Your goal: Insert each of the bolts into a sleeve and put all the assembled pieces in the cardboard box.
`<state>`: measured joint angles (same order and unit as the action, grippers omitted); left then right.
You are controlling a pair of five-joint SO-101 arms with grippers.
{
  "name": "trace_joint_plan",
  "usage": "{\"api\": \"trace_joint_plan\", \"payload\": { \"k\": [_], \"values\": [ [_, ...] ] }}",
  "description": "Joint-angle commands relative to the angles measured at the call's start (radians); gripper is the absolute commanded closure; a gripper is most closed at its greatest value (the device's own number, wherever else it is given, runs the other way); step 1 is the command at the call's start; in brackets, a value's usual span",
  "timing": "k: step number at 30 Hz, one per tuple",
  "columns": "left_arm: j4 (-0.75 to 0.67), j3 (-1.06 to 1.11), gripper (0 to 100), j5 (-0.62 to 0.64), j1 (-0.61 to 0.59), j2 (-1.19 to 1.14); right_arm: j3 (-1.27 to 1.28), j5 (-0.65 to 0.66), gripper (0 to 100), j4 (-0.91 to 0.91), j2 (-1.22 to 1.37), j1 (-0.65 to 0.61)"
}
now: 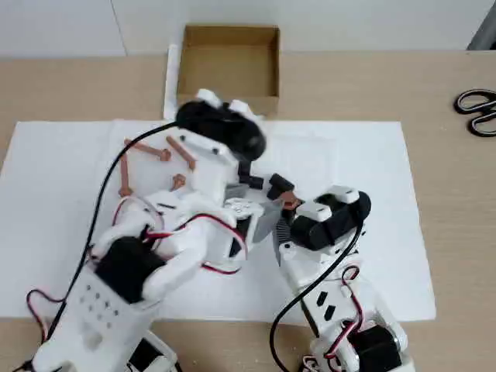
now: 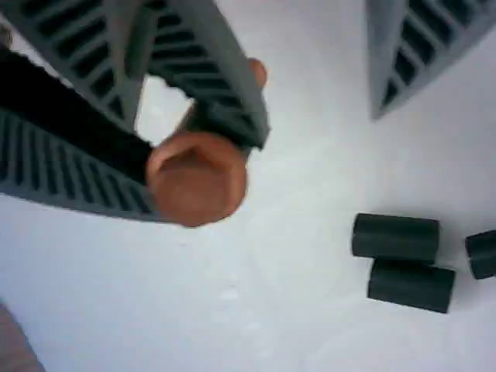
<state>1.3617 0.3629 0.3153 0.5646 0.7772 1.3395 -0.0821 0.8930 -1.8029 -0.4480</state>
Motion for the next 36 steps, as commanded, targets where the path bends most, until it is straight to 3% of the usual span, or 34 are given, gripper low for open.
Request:
{"api": "trace_joint_plan", "payload": {
  "k": [1,6,11,20,36],
  "values": [
    [0.048,-0.044,81,-0.044,-0.08,0.069,-0.006,0.011,99.4,-0.024,-0.01,-0.004],
    [0.153,-0.033,81,-0.229,-0.259,0.127,-0.005,0.017,99.4,-0.025,-0.008,-0.001],
    [0.135,0.056,81,-0.413,-0.402,0.152,-0.008,0.063,99.4,-0.051,0.024,0.007],
    [0.127,0.137,81,-0.41,-0.422,0.226,-0.196,0.097,99.4,-0.438,0.507,0.143],
    [0.129,0.294,81,-0.41,-0.439,0.448,-1.27,0.091,99.5,-0.759,1.748,0.185]
  ]
}}
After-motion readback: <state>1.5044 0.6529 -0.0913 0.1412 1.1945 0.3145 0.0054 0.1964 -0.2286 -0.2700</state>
